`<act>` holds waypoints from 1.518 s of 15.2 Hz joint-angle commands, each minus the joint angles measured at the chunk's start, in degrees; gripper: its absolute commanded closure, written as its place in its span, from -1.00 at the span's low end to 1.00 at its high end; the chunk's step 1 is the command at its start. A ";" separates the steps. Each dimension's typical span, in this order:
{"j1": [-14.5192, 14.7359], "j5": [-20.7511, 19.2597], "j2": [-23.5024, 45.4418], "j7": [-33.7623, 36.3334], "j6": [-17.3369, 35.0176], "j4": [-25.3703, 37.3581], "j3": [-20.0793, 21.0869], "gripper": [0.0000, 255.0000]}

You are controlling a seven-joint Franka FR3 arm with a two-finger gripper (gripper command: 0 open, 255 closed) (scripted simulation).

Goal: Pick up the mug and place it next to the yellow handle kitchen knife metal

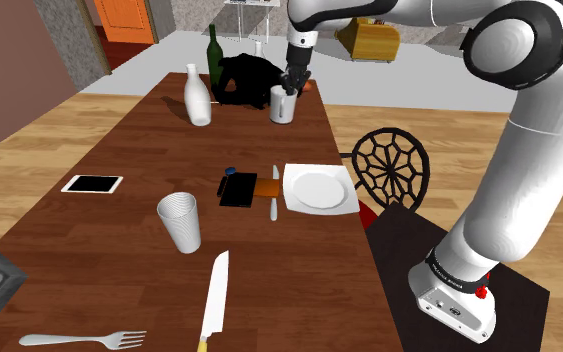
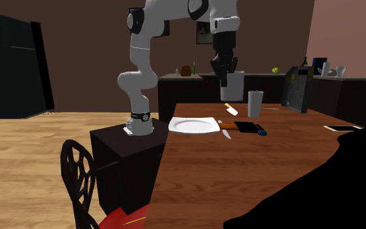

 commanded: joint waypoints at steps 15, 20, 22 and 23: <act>8.99 -0.65 -21.20 17.17 5.61 -25.60 8.52 1.00; 11.75 0.27 -25.58 23.24 6.11 -30.04 12.29 1.00; 12.89 0.74 -26.99 25.74 6.22 -31.36 13.90 1.00; 13.46 1.00 -27.62 27.01 6.25 -31.92 14.74 1.00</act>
